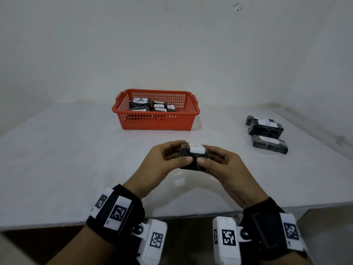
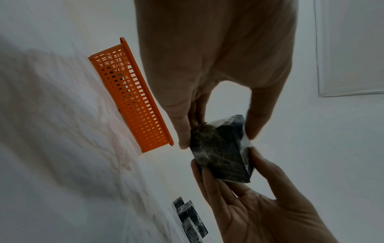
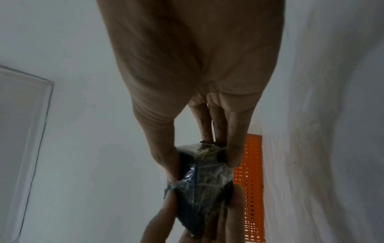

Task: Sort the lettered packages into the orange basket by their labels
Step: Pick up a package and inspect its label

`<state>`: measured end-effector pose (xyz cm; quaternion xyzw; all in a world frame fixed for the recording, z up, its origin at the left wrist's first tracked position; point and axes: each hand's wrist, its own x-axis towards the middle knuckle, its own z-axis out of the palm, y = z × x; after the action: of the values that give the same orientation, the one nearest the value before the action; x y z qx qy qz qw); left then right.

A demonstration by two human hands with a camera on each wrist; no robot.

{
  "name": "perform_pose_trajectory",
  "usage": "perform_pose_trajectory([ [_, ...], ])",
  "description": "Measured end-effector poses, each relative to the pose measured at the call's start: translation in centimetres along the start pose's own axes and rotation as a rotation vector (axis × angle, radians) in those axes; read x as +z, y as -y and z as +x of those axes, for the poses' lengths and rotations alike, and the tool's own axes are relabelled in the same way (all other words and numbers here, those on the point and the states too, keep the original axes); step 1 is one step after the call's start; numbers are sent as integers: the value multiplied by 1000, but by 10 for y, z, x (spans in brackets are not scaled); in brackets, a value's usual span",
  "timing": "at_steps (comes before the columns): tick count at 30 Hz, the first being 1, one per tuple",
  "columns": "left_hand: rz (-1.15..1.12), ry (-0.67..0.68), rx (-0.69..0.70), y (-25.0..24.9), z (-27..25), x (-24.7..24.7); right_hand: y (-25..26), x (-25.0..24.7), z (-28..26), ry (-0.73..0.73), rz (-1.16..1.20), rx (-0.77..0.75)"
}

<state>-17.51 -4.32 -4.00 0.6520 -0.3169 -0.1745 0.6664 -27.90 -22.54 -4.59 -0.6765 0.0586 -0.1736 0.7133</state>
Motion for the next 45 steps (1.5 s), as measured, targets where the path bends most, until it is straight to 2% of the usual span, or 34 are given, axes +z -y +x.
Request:
perform_pose_trajectory([
  [4,69,-5,55,1,1,-2,4,0,-3,42,96,118],
  [7,68,85,51,2,0,-2,8,-1,-4,19,139,186],
  [9,57,104,28,1,0,1,7,-2,-4,-9,124,164],
  [11,43,39,6,-1,0,6,7,-3,-4,-15,96,105],
  [14,89,-54,51,-2,-1,9,4,-3,-6,19,34,33],
  [18,108,-18,120,-3,-2,5,3,-2,-5,-9,142,82],
  [21,133,28,129,-2,-3,4,6,0,-4,-17,124,119],
  [27,50,63,-4,-8,-4,11,6,-3,-5,-69,70,40],
  [31,79,-17,-8,-6,0,11,7,0,-5,-57,47,35],
  [37,-7,42,-51,-5,-1,15,4,2,-3,-91,-3,8],
  [42,-21,-19,-64,-5,2,13,3,-3,-7,-15,43,22],
  [45,-57,40,-67,-6,0,13,1,-5,-5,-29,39,5],
])
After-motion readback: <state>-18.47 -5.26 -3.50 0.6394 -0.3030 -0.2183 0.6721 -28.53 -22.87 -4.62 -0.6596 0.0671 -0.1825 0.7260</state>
